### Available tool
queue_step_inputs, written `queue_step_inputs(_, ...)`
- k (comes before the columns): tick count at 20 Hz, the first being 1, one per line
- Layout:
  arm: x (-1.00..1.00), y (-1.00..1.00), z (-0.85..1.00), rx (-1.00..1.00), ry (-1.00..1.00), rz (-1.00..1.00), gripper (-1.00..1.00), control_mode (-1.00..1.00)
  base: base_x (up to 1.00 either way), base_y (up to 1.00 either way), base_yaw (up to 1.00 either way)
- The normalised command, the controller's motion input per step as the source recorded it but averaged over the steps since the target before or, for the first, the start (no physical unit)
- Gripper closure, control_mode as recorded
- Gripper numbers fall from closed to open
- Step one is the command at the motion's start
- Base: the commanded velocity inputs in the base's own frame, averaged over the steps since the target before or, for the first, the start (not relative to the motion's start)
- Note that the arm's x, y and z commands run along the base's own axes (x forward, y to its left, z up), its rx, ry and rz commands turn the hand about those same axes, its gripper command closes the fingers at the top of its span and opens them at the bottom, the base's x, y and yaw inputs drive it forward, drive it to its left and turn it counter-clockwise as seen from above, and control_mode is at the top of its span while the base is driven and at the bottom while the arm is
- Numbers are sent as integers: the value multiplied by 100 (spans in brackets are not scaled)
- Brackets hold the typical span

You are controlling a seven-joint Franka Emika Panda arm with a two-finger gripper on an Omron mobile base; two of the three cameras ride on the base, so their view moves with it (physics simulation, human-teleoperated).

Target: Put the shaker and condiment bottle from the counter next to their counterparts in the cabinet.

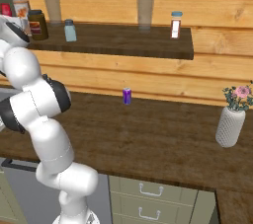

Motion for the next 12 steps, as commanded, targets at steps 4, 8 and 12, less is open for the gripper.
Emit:
queue_step_inputs(4, 0, 0, 0, 0, 0, 0, -100, -100, 0, 0, 0)
queue_step_inputs(8, 0, 0, 0, 0, 0, 0, -100, -100, 0, 0, 0)
queue_step_inputs(12, 0, 0, 0, 0, -1, 0, -100, -100, 0, 0, 0)
